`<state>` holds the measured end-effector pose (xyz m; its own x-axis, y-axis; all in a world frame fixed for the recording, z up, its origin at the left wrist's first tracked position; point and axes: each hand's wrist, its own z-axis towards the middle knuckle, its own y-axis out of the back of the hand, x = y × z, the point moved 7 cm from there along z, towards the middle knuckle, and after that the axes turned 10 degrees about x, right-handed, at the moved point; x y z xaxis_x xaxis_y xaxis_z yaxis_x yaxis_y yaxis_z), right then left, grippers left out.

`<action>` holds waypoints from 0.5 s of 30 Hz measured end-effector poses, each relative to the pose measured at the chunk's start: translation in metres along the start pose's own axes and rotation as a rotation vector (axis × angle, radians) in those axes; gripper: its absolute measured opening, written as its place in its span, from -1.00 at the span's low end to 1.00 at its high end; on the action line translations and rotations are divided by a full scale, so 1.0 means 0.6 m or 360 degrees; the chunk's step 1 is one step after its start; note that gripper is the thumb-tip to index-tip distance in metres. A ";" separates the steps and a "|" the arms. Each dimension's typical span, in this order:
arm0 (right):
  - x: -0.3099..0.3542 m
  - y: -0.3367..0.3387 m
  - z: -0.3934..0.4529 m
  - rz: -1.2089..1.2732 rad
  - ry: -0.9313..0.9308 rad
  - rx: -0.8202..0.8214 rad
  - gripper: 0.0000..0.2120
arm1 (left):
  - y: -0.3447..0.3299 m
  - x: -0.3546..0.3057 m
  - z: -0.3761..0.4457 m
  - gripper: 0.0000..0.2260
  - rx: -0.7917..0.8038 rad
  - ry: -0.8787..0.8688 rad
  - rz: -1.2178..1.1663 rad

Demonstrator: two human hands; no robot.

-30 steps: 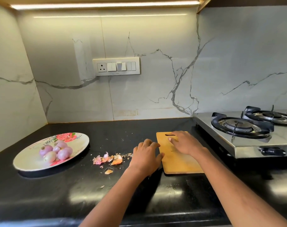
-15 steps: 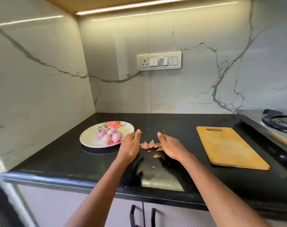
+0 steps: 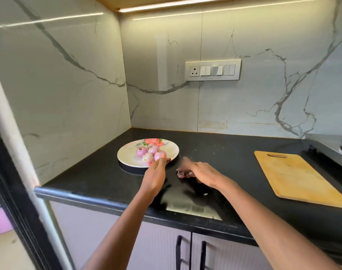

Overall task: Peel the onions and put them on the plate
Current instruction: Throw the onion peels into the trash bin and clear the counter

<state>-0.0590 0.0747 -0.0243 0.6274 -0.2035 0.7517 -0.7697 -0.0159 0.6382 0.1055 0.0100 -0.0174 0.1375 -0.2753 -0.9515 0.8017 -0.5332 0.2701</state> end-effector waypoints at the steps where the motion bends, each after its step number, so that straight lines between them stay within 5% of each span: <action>1: -0.002 -0.002 -0.008 0.0007 0.0013 0.0029 -0.37 | 0.002 0.003 -0.003 -0.51 -0.0006 0.0001 -0.0036; 6: -0.026 0.034 -0.045 0.0060 0.0009 -0.0175 -0.33 | -0.006 0.018 -0.017 -0.42 -0.0042 0.0090 -0.0238; 13: 0.006 -0.021 -0.050 0.0045 0.0032 -0.0050 -0.28 | -0.025 -0.001 -0.044 -0.43 -0.0019 0.0076 -0.0308; 15: -0.007 0.008 -0.063 0.0086 0.0068 -0.0220 -0.24 | -0.025 0.001 -0.046 -0.45 -0.0018 0.0077 -0.0295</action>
<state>-0.0610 0.1128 -0.0182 0.5921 -0.1587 0.7901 -0.7808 0.1294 0.6112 0.1095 0.0397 -0.0261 0.0143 -0.1343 -0.9908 0.8224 -0.5620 0.0881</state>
